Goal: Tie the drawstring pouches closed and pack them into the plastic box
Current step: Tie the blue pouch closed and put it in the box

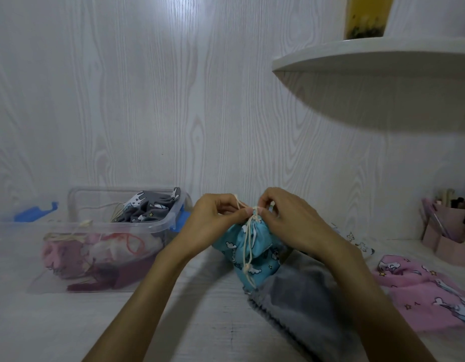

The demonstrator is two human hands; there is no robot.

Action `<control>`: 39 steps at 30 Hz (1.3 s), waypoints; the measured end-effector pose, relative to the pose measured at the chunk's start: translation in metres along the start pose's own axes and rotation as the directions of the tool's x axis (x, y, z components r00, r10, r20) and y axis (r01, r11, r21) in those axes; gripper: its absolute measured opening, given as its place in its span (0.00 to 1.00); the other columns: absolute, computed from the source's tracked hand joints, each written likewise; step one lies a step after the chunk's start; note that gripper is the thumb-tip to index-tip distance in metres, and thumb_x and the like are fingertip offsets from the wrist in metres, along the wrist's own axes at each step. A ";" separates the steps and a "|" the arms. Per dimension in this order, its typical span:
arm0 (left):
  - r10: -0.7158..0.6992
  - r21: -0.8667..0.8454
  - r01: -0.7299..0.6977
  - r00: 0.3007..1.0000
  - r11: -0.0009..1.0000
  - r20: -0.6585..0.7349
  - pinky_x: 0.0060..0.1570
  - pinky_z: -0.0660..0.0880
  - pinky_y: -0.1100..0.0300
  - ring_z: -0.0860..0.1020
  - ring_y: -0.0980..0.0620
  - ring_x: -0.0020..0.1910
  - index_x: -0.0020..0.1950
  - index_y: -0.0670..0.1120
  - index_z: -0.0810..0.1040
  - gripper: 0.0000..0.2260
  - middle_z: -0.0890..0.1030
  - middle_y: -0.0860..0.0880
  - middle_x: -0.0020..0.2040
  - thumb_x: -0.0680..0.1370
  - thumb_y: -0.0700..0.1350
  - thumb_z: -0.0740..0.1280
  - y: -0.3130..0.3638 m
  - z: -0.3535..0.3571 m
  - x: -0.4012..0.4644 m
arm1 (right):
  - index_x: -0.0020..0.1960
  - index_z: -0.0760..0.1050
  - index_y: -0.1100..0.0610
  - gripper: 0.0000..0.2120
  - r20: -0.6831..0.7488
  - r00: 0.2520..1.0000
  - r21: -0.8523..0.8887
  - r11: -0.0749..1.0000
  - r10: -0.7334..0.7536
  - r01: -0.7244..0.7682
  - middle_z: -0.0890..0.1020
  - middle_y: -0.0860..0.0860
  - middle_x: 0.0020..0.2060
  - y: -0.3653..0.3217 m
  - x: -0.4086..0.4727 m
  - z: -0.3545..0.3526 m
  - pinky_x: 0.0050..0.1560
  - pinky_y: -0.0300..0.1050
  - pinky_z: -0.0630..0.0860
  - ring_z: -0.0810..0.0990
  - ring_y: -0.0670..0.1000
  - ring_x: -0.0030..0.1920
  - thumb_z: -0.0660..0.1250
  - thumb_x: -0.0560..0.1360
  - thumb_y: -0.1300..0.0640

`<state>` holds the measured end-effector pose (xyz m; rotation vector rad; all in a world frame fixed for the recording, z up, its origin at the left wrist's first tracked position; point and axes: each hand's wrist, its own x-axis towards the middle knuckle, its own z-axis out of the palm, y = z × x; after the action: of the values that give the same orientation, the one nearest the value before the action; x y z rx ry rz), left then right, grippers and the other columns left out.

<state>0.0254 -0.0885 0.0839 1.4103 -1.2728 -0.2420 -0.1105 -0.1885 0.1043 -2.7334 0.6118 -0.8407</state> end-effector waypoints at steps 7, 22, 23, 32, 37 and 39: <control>-0.081 0.262 0.100 0.993 0.960 -0.083 0.47 0.81 0.48 0.84 0.55 0.39 0.39 0.49 0.85 0.05 0.85 0.54 0.36 0.71 0.49 0.73 -0.006 -0.022 0.002 | 0.49 0.70 0.49 0.05 0.084 0.996 -0.248 0.969 0.011 0.010 0.72 0.45 0.45 -0.002 -0.001 0.003 0.53 0.46 0.65 0.72 0.49 0.50 0.56 0.80 0.53; -0.206 0.247 0.213 0.977 0.945 -0.054 0.41 0.76 0.55 0.79 0.52 0.35 0.37 0.44 0.83 0.09 0.83 0.48 0.34 0.74 0.48 0.71 0.004 -0.003 0.003 | 0.23 0.64 0.53 0.27 -0.052 0.943 0.399 0.872 0.329 -0.283 0.70 0.46 0.22 0.017 0.007 0.007 0.39 0.43 0.67 0.69 0.47 0.28 0.62 0.75 0.40; -0.249 0.270 0.248 0.968 0.930 -0.034 0.37 0.74 0.59 0.77 0.53 0.34 0.38 0.42 0.83 0.10 0.83 0.48 0.34 0.74 0.48 0.70 0.004 -0.005 0.003 | 0.25 0.70 0.53 0.25 0.081 0.953 0.507 0.811 0.293 -0.292 0.75 0.47 0.28 0.021 0.007 0.003 0.43 0.44 0.69 0.73 0.47 0.33 0.63 0.73 0.38; -0.617 0.607 0.399 0.761 0.687 0.198 0.28 0.68 0.66 0.78 0.56 0.34 0.40 0.47 0.79 0.05 0.82 0.51 0.38 0.73 0.47 0.70 -0.022 -0.006 0.001 | 0.40 0.77 0.52 0.12 0.556 0.825 0.128 0.970 0.103 -0.207 0.78 0.48 0.38 0.032 0.004 0.023 0.41 0.40 0.69 0.73 0.45 0.39 0.74 0.67 0.45; -0.444 0.823 0.205 0.894 0.530 0.063 0.49 0.75 0.57 0.76 0.51 0.51 0.53 0.49 0.76 0.19 0.78 0.50 0.53 0.67 0.55 0.75 -0.036 0.001 -0.003 | 0.65 0.68 0.52 0.38 0.383 0.905 -0.092 0.982 0.185 -0.162 0.69 0.51 0.62 0.028 0.004 0.057 0.64 0.49 0.68 0.68 0.51 0.64 0.76 0.60 0.39; -0.388 0.827 0.141 0.916 0.545 0.100 0.60 0.72 0.54 0.68 0.50 0.63 0.66 0.50 0.66 0.35 0.66 0.50 0.65 0.63 0.54 0.78 -0.042 0.004 -0.006 | 0.77 0.44 0.54 0.59 0.474 0.854 -0.141 0.976 0.216 -0.169 0.52 0.52 0.76 0.032 0.003 0.066 0.74 0.54 0.55 0.53 0.54 0.75 0.76 0.59 0.37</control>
<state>0.0427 -0.0972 0.0456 2.4641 -1.4634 -0.0412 -0.0801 -0.2128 0.0420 -2.7412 0.8059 -0.0602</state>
